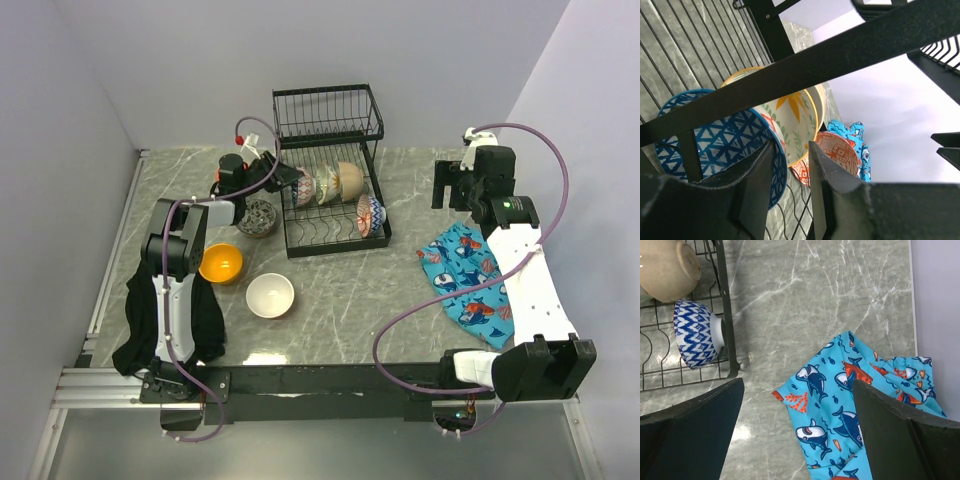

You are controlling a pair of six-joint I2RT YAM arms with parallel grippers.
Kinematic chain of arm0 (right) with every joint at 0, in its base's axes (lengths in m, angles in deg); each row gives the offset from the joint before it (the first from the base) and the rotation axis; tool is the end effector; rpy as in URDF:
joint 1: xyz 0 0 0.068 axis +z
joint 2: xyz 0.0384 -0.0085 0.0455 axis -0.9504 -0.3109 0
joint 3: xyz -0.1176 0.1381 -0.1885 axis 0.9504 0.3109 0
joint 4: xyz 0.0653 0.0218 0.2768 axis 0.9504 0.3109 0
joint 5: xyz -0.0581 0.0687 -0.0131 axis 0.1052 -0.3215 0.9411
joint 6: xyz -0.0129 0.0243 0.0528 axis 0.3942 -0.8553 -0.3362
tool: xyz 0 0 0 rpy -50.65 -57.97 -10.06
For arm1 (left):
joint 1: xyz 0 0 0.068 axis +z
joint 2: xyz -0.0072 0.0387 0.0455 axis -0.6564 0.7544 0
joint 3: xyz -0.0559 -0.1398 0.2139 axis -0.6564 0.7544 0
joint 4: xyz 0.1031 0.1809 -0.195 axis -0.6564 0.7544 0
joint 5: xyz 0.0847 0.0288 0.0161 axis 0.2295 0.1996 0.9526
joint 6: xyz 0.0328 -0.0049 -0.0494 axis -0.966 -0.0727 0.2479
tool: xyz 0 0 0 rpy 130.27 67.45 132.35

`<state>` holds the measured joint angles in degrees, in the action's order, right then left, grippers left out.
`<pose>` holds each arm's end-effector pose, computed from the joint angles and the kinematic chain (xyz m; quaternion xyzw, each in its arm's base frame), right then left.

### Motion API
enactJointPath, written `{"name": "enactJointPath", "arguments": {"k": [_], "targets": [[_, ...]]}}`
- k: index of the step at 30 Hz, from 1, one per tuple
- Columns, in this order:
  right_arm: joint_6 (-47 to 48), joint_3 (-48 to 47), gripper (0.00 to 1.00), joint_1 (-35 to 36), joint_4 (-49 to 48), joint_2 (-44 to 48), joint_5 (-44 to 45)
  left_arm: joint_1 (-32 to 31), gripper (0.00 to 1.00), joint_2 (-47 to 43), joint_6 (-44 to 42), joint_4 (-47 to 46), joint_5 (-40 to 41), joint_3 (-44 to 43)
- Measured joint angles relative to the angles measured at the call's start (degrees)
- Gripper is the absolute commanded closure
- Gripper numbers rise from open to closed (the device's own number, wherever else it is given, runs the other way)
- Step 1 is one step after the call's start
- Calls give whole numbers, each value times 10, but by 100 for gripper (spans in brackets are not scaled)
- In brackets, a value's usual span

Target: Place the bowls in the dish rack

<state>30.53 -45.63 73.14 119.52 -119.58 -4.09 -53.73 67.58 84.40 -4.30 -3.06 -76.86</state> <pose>0.3032 0.0050 0.3650 -0.0197 0.8795 -0.0216 0.4750 0.4817 -0.1363 0.1504 -0.0487 0.7252 -0.5631 0.3933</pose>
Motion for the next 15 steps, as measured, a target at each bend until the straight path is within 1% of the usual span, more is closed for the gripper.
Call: {"name": "enactJointPath", "arguments": {"k": [8, 15], "targets": [[0, 0, 3, 0, 0, 0, 0, 0, 58, -5, -33, 45, 0, -1], [0, 0, 3, 1, 0, 4, -1, 0, 56, -39, -69, 83, 6, 12]]}}
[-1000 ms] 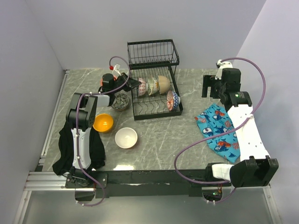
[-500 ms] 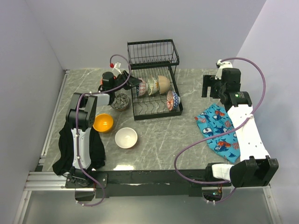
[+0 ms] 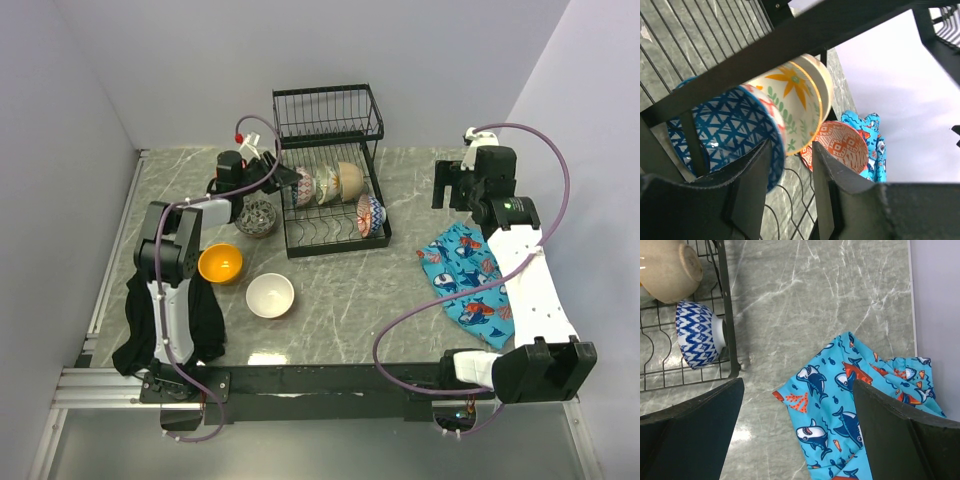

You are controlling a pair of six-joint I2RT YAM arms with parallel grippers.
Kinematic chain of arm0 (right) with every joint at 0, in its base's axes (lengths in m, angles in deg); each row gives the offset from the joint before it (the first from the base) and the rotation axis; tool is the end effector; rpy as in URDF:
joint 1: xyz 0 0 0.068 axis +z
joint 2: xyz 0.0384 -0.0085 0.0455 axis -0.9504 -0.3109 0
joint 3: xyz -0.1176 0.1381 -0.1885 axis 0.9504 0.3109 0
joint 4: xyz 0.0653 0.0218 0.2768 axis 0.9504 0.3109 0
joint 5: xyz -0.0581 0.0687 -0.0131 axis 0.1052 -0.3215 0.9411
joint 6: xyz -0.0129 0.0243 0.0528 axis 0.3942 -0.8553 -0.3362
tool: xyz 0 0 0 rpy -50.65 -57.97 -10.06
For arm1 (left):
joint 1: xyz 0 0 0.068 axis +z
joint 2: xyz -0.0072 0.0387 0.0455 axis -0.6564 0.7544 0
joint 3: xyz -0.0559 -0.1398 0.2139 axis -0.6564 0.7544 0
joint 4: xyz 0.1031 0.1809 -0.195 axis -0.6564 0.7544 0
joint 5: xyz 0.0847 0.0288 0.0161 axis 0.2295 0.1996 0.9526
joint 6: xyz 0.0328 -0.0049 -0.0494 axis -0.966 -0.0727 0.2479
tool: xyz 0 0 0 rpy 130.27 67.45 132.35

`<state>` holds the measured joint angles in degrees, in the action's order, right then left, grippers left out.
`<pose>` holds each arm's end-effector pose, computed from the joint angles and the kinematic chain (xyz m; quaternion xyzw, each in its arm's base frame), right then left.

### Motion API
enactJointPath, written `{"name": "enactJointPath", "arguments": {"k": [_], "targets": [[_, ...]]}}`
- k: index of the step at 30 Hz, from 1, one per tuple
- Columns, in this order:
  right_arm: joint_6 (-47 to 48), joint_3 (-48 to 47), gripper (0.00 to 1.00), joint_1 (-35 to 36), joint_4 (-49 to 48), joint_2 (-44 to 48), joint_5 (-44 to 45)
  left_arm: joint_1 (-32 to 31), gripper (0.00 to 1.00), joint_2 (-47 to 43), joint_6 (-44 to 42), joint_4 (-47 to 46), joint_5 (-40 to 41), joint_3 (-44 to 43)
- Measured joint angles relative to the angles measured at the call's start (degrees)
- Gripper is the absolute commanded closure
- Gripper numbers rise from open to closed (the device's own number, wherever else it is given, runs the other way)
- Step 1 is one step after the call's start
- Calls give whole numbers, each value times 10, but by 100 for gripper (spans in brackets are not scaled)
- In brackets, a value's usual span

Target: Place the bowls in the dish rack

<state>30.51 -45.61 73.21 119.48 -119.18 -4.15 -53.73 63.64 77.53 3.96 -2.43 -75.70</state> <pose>0.3014 0.0054 0.3669 -0.0202 0.8777 -0.0208 0.4783 0.4741 -0.1342 0.1608 -0.0294 0.7517 -0.5273 0.3950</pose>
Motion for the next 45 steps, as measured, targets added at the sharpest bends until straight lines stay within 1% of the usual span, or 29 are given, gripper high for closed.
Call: {"name": "enactJointPath", "arguments": {"k": [7, 11, 14, 17, 19, 21, 24, 27, 29, 30, 32, 34, 36, 40, 43, 45], "targets": [[0, 1, 3, 0, 0, 10, 0, 1, 55, -42, -49, 61, 1, 2], [0, 1, 3, 0, 0, 10, 0, 2, 55, -67, -85, 124, -8, 5], [0, 3, 3, 0, -2, 12, 0, 3, 54, -118, -125, 180, -22, 38], [-1, 8, 3, 0, -5, 18, -2, 6, 52, -191, -166, 235, -52, 75], [-3, 14, 3, 0, -5, 23, -2, 8, 51, -248, -208, 276, -76, 97], [-4, 21, 3, 0, -6, 29, -5, 9, 50, -306, -264, 321, -97, 114], [-5, 33, 3, 0, -6, 38, -10, 10, 50, -377, -389, 417, -133, 116], [-3, 45, 3, 0, -8, 50, -14, 8, 50, -418, -554, 564, -159, 102], [0, 61, 3, 0, -14, 66, -15, 1, 51, -428, -678, 673, -158, 90], [0, 69, 3, 0, -16, 75, -16, -3, 51, -431, -718, 712, -154, 89], [-3, 82, 3, 0, -20, 92, -17, -18, 53, -445, -799, 792, -132, 99], [-10, 95, 4, 0, -31, 109, -25, -36, 56, -480, -848, 837, -105, 130], [-19, 107, 4, 0, -43, 124, -28, -69, 56, -536, -877, 869, -76, 171], [-35, 140, 5, 1, -57, 158, -30, -163, 57, -650, -873, 878, -16, 240], [-34, 167, 5, 3, -68, 188, -31, -227, 60, -694, -849, 864, 37, 283], [-35, 174, 5, 3, -66, 205, -30, -251, 61, -700, -833, 854, 70, 310]]}}
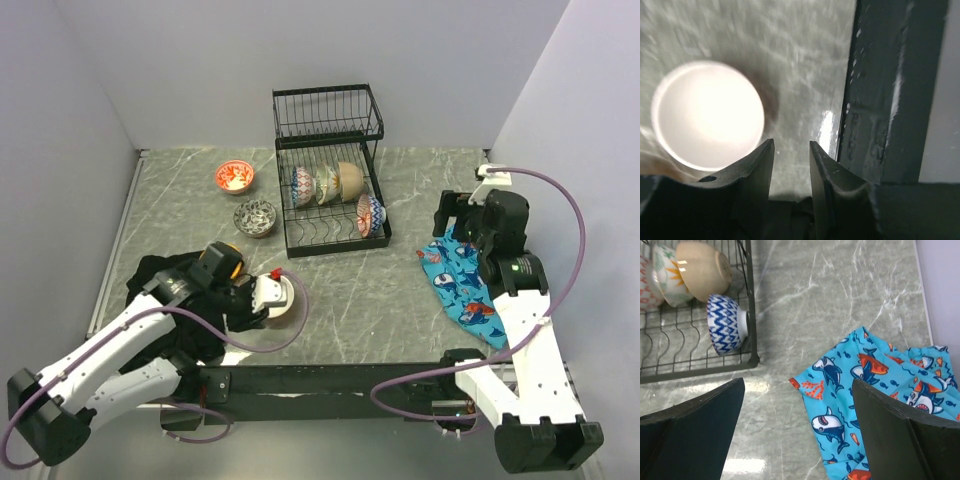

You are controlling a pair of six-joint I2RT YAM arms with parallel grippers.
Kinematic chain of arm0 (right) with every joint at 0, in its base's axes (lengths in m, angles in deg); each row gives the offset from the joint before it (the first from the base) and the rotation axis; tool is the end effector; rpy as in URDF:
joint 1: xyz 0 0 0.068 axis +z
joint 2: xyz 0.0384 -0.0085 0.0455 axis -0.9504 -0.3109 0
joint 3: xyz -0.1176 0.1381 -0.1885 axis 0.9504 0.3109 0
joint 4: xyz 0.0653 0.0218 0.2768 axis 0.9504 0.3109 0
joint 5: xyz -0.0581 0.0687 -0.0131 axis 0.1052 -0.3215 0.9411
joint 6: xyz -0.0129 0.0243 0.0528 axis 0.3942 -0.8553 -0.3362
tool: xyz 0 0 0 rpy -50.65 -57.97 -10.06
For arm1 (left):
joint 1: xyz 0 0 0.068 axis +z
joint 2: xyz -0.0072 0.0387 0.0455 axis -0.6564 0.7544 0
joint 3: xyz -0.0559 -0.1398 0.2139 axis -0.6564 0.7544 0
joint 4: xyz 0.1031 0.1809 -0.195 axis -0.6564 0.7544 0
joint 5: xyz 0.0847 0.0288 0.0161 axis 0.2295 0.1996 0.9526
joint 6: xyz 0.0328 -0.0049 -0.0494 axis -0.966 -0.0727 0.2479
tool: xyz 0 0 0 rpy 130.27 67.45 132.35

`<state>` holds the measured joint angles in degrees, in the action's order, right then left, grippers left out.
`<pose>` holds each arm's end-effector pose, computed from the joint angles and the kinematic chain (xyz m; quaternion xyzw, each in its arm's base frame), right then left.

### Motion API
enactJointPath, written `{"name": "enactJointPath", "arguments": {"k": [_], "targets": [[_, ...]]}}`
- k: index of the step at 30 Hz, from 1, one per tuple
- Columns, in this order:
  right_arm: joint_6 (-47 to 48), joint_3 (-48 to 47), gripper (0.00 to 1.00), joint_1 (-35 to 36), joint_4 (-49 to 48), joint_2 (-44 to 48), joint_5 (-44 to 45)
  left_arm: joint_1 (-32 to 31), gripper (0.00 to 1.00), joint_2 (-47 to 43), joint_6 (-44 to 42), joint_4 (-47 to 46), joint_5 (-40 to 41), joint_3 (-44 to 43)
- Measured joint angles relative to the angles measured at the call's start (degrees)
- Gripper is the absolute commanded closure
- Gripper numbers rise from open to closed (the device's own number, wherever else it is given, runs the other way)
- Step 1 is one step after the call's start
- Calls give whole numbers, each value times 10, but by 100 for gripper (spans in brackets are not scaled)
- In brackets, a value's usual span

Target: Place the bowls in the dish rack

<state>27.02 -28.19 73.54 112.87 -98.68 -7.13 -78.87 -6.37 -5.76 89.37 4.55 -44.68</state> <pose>0.2278 0.0073 0.3545 -0.0088 0.8345 0.0194 0.5507 0.1447 -0.1406 0.2491 0.6027 0.7020 -0.2641 0.2726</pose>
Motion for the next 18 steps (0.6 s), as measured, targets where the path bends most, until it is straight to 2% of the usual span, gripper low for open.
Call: {"name": "enactJointPath", "arguments": {"k": [8, 18], "targets": [[-10, 0, 5, 1, -5, 41, -1, -12, 64, 20, 45, -71, 101, 62], [-17, 8, 5, 1, -5, 56, -2, -26, 64, 28, 53, -125, 129, 88]]}}
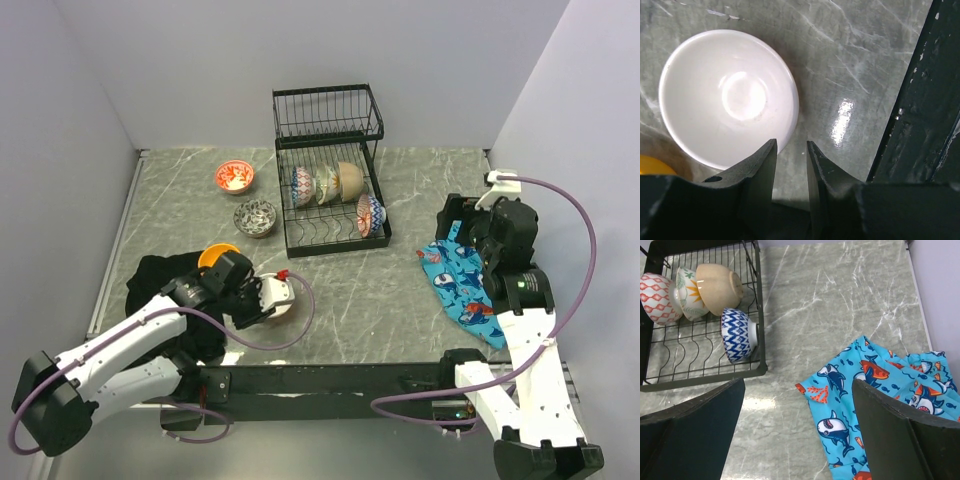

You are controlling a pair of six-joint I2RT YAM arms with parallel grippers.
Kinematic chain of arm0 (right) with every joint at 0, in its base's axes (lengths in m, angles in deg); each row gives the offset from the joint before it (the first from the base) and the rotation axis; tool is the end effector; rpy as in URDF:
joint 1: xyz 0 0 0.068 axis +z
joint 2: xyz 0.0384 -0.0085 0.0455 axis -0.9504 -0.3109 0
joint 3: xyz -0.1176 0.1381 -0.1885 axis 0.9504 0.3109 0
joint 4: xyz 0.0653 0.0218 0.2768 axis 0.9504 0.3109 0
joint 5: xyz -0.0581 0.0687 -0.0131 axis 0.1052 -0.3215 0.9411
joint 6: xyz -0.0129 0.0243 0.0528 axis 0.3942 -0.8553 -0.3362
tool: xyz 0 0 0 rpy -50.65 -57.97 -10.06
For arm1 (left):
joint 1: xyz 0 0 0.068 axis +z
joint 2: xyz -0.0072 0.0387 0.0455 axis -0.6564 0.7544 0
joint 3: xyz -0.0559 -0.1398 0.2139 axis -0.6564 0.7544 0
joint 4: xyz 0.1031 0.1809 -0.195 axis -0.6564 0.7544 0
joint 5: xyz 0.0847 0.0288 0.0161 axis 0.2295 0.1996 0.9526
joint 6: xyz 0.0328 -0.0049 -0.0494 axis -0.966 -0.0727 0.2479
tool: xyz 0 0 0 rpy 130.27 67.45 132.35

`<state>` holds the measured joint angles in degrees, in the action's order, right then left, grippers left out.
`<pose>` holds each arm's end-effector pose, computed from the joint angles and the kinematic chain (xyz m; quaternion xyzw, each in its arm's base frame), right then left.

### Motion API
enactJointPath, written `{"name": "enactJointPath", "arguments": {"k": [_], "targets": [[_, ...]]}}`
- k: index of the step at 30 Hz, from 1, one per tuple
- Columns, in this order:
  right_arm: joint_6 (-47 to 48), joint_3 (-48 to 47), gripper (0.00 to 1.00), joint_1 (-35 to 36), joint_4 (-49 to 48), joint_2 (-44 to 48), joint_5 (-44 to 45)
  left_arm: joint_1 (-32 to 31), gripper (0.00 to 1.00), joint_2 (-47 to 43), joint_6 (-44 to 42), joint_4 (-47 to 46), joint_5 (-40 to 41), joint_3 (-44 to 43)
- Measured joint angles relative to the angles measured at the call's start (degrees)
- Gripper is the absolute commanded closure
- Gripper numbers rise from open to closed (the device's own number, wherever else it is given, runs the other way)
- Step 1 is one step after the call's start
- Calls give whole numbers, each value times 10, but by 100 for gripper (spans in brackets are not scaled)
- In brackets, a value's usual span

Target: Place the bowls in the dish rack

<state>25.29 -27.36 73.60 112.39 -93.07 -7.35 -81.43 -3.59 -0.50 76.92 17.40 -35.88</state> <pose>0.2047 0.0070 0.3693 0.0017 0.8083 0.0308 0.5879 0.1547 -0.1492 0.1983 0.5721 0.7503 -0.1789 0.2788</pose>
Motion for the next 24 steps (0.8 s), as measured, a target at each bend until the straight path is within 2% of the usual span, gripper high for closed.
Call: {"name": "enactJointPath", "arguments": {"k": [9, 24], "targets": [[-4, 9, 5, -4, -2, 3, -1, -16, 64, 36, -1, -8, 0, 3], [-8, 27, 5, -9, -12, 2, -5, -22, 72, 69, -1, -59, 10, 13]]}}
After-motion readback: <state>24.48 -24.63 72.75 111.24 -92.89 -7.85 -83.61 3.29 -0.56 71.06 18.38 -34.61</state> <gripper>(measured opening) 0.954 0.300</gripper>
